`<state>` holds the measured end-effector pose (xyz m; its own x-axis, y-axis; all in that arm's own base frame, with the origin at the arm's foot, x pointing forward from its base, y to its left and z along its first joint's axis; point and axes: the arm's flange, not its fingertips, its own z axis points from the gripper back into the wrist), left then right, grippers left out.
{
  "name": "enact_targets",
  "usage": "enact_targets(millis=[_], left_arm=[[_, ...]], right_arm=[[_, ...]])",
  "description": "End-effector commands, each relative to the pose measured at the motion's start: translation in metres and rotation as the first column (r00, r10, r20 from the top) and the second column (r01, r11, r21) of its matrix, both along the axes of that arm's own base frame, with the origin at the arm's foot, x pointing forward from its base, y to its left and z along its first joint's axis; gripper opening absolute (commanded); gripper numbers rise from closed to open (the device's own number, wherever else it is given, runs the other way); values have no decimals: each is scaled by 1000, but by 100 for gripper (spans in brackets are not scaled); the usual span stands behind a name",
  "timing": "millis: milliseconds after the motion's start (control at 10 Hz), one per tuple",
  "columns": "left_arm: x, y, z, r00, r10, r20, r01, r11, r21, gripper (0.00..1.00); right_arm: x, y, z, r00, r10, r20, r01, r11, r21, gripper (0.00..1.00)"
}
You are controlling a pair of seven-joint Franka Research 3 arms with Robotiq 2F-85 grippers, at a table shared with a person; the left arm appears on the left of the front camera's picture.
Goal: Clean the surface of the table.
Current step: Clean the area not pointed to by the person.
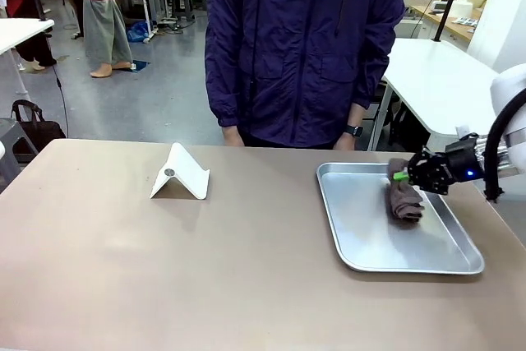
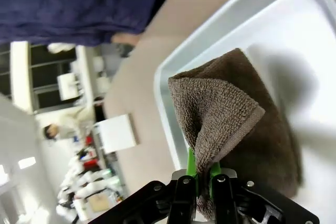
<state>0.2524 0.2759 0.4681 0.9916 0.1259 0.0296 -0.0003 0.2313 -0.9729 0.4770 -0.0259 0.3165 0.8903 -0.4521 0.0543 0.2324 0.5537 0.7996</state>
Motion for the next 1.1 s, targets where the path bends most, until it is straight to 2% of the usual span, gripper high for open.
enact_targets(millis=[0,200,400,700,900,1000], left_arm=[[-1,-2,4,1000,4,-8,-4,1000,0,22],[-1,-2,4,1000,4,-8,-4,1000,0,22],[-1,-2,4,1000,4,-8,-4,1000,0,22],[-1,-2,4,1000,4,-8,-4,1000,0,22],[-1,-2,4,1000,4,-8,-4,1000,0,22],[-1,-2,4,1000,4,-8,-4,1000,0,22]], right_arm=[[-11,4,1,998,67,17,-69,965,251,0],[-23,8,23,987,160,-13,-135,874,468,0],[-50,4,59,974,227,-24,-171,796,581,0],[-106,-14,113,943,334,16,-280,762,584,0],[-130,-26,126,940,333,68,-311,760,570,0],[-136,-35,129,949,299,99,-301,769,563,0]])
